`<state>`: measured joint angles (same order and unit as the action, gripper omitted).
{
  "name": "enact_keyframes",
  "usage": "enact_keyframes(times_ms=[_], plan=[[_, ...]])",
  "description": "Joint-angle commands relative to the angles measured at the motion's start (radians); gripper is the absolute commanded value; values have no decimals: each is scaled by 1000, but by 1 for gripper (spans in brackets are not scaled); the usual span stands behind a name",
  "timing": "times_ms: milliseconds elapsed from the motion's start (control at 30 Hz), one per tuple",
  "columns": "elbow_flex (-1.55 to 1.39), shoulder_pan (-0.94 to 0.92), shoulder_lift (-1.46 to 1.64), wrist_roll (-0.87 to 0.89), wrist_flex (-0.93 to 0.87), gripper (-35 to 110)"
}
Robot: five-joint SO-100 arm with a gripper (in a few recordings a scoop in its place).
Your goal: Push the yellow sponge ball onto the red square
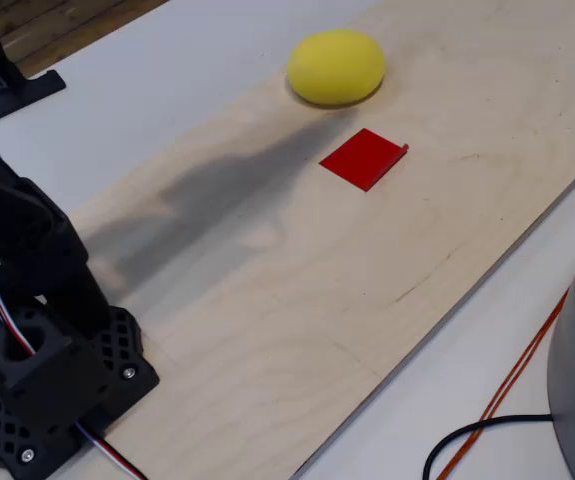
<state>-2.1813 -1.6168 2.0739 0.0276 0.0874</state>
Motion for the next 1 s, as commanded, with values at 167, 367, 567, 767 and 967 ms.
enact_keyframes(times_ms=[167,367,567,767,967], plan=[[-595,34,186,52,344,0],[-561,46,201,44,278,2],[-407,120,173,2,40,8],[-267,164,46,-2,-81,12],[-17,183,-179,23,-204,14]])
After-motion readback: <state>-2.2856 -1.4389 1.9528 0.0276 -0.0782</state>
